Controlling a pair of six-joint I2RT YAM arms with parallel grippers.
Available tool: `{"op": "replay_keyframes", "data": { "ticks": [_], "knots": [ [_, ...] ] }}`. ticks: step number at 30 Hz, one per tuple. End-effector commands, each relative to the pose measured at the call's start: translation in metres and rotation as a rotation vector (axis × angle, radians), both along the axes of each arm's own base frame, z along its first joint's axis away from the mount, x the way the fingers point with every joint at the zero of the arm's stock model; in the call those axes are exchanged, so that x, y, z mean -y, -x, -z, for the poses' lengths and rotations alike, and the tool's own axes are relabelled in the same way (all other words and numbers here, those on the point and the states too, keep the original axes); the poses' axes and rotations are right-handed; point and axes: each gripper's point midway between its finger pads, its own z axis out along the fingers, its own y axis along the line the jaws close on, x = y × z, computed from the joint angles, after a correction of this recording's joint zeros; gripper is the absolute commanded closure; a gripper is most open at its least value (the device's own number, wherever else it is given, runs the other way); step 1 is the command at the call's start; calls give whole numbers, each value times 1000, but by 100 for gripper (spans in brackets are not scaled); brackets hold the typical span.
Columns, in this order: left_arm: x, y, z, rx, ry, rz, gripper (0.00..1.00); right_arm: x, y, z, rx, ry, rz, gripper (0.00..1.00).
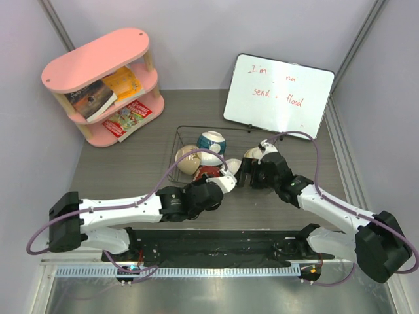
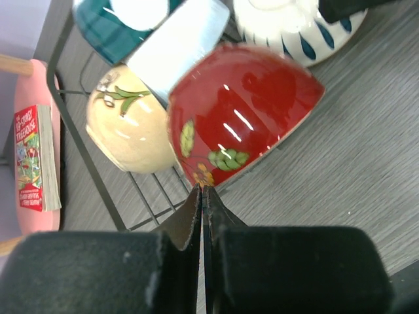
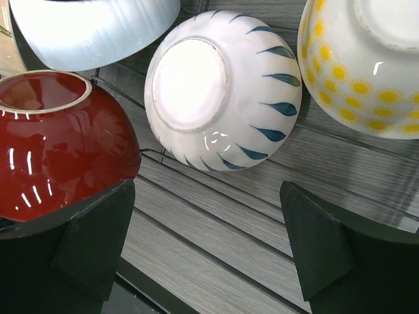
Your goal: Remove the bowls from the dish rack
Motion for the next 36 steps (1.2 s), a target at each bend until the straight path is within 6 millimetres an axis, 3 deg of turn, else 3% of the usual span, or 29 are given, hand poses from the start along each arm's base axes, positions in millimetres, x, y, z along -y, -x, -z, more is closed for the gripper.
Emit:
{"op": "replay_keyframes", "data": {
  "ticks": [1,5,8,10,11,12,15,25,36],
  "knots": [
    [12,-5,-48,47,202,-26,100,7,23,9,-75,35,-30,2],
    [6,-6,-60,69,237,-47,100,6,22,7,-74,37,-32,2],
    [7,-5,-56,60,224,-43,100,6,21,7,-76,37,-35,1],
    [2,-7,-52,63,195,-73,82,5,21,6,-77,37,-37,1],
    [-1,-6,-48,52,189,-93,66,5,21,6,-76,36,-39,0],
    [-2,-5,-45,44,183,-93,40,5,21,5,-73,35,-39,0],
    [3,8,-37,-34,215,-34,28,6,23,8,-78,38,-40,0],
    [5,14,-31,-60,209,21,24,6,27,16,-100,33,-40,0],
    [15,1,-24,6,100,61,23,6,28,18,-103,29,-39,0]
  ]
}}
